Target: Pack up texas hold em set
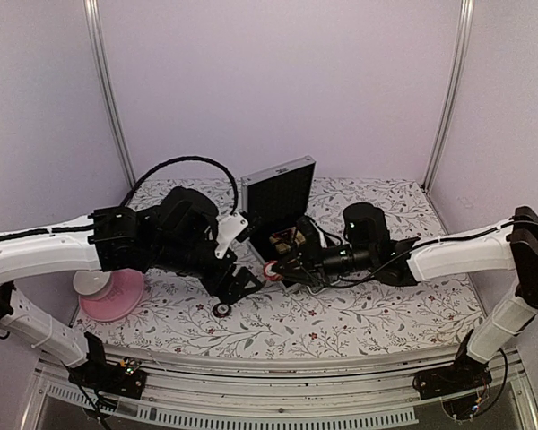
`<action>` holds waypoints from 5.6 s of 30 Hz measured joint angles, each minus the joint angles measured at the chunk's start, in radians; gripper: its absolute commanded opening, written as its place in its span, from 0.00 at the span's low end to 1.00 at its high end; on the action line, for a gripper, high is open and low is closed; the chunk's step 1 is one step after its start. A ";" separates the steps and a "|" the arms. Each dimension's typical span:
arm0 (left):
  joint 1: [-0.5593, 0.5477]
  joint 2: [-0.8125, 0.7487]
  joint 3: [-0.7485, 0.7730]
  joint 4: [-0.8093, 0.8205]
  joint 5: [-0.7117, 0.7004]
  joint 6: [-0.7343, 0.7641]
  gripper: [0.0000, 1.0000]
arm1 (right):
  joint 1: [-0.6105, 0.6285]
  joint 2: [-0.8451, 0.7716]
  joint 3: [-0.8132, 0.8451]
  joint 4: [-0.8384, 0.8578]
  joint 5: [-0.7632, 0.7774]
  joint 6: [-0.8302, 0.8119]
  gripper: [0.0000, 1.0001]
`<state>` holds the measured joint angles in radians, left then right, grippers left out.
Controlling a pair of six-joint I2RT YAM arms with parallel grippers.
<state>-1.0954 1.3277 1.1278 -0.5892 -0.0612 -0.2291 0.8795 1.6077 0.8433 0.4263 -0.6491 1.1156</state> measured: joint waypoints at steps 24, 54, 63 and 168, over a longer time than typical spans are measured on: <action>0.581 0.299 -0.249 0.971 0.449 0.023 0.89 | -0.195 -0.130 0.001 -0.418 0.386 -0.324 0.02; 0.583 0.565 0.024 1.174 0.484 0.212 0.30 | -0.200 -0.159 -0.008 -0.418 0.410 -0.327 0.02; 0.539 0.528 -0.018 1.174 0.336 0.192 0.22 | -0.200 -0.164 -0.015 -0.423 0.438 -0.328 0.02; 0.108 0.161 -0.277 0.815 -0.372 -0.220 0.72 | -0.055 0.312 0.308 -0.529 0.639 -0.177 0.40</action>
<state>-0.9871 1.4887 0.8509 0.2256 -0.4328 -0.4496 0.8242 1.9194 1.1511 -0.1028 -0.0101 0.9390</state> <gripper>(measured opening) 0.725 0.406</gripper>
